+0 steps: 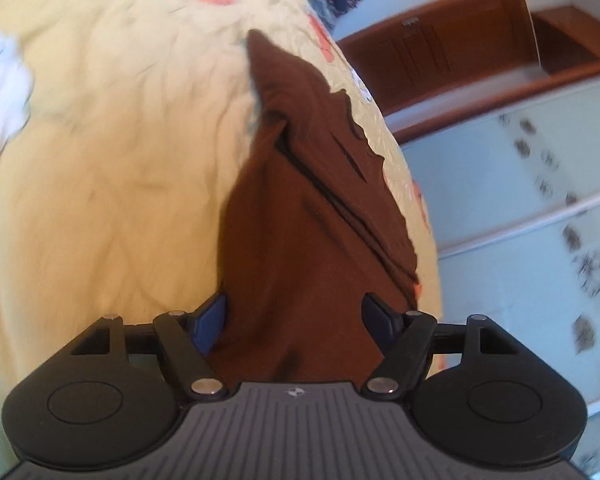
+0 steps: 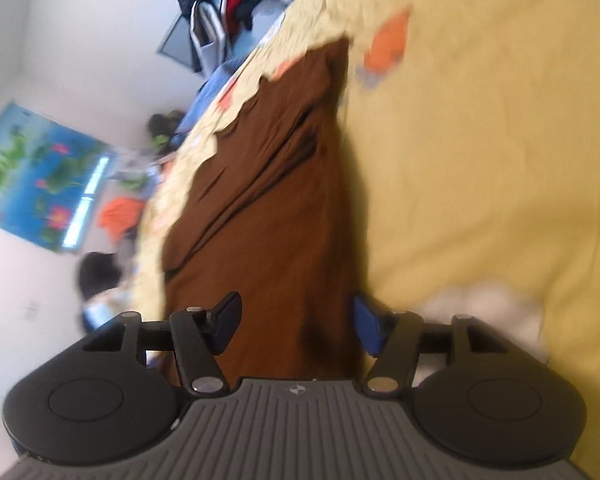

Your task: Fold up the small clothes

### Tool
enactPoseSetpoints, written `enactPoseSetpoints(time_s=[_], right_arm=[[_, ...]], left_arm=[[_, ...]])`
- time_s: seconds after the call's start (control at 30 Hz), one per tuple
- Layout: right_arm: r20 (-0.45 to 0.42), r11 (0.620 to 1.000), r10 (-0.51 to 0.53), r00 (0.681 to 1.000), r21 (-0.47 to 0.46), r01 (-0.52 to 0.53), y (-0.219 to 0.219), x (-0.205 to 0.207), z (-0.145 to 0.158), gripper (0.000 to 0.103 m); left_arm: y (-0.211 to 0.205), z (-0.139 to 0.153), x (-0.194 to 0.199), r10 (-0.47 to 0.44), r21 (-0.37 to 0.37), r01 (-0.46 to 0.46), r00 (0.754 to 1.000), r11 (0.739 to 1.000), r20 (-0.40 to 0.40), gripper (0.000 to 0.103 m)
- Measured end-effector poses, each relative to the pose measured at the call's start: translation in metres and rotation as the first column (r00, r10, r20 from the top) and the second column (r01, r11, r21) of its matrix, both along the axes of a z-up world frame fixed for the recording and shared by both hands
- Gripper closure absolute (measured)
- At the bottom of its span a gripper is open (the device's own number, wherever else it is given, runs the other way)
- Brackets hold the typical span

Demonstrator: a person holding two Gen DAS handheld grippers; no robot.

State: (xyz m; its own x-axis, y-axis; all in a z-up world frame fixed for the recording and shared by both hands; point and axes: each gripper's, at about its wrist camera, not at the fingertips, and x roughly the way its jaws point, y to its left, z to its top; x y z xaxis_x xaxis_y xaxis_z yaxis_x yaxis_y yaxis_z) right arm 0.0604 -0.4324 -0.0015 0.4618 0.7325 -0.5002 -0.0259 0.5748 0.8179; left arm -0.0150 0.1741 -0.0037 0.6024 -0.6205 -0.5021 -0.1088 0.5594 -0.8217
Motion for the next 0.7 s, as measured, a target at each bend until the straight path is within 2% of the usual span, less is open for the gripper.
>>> enactPoseSetpoints(time_s=[0.07, 0.1, 0.13, 0.17, 0.23, 0.37, 0.43, 0.5, 0.53, 0.57, 0.6, 0.63, 0.67, 0.7], right_arm=[[-0.007, 0.999, 0.018, 1.0, 0.026, -0.018, 0.007, -0.004, -0.005, 0.049], [-0.009, 0.999, 0.029, 1.0, 0.015, -0.029, 0.011, -0.003, -0.005, 0.059], [-0.022, 0.999, 0.044, 0.999, 0.006, -0.043, 0.015, -0.001, -0.005, 0.078], [-0.034, 0.998, 0.052, 0.998, -0.028, -0.053, 0.02, 0.002, -0.006, 0.09], [-0.014, 0.994, 0.077, 0.997, -0.083, -0.078, 0.024, 0.003, -0.002, 0.091], [0.043, 0.993, 0.015, 0.999, -0.118, -0.01, -0.004, -0.003, 0.015, 0.092], [0.014, 0.988, -0.011, 1.0, -0.156, 0.013, -0.015, -0.005, 0.007, 0.095], [-0.003, 0.995, -0.025, 1.0, -0.102, 0.024, -0.015, -0.009, -0.003, 0.093], [-0.008, 0.996, -0.038, 0.999, -0.081, 0.037, -0.014, -0.013, -0.004, 0.082], [-0.013, 0.997, -0.045, 0.999, -0.059, 0.044, -0.013, -0.017, -0.004, 0.076], [-0.017, 0.999, -0.045, 0.999, -0.03, 0.045, -0.013, -0.023, -0.004, 0.059], [-0.018, 0.999, -0.042, 0.999, 0.005, 0.042, -0.014, -0.031, -0.004, 0.045], [-0.02, 0.999, -0.04, 0.999, 0.033, 0.04, -0.013, -0.04, -0.004, 0.041], [-0.028, 0.998, -0.026, 0.999, 0.049, 0.027, -0.013, -0.049, -0.004, 0.04]], left_arm=[[-0.007, 0.002, 0.003, 0.003, 0.027, -0.003, 1.0, 1.0, 0.016, 0.033], [-0.012, 0.003, 0.006, 0.003, 0.062, -0.004, 1.0, 0.998, 0.015, 0.048], [-0.019, 0.005, 0.01, -0.006, 0.113, 0.006, 1.0, 0.994, 0.0, 0.063], [-0.025, 0.003, 0.016, -0.025, 0.16, 0.029, 0.999, 0.987, -0.027, 0.091], [-0.03, 0.005, 0.018, -0.037, 0.186, 0.041, 0.999, 0.982, -0.028, 0.092], [-0.034, 0.017, 0.009, -0.062, 0.242, 0.054, 0.998, 0.969, 0.026, 0.091], [-0.036, 0.009, 0.009, -0.066, 0.29, 0.058, 0.998, 0.955, 0.017, 0.09], [-0.032, 0.006, 0.004, -0.066, 0.267, 0.054, 0.997, 0.962, 0.036, 0.088], [-0.029, 0.007, 0.002, -0.061, 0.249, 0.053, 0.998, 0.967, 0.025, 0.085], [-0.026, 0.007, -0.003, -0.057, 0.224, 0.053, 0.998, 0.973, 0.01, 0.075], [-0.021, 0.008, -0.009, -0.059, 0.198, 0.057, 0.998, 0.979, 0.006, 0.058], [-0.017, 0.008, -0.017, -0.065, 0.17, 0.062, 0.998, 0.984, 0.01, 0.048], [-0.014, 0.008, -0.027, -0.07, 0.134, 0.068, 0.997, 0.989, 0.013, 0.028], [-0.013, 0.007, -0.035, -0.076, 0.102, 0.075, 0.997, 0.992, 0.01, 0.014]])
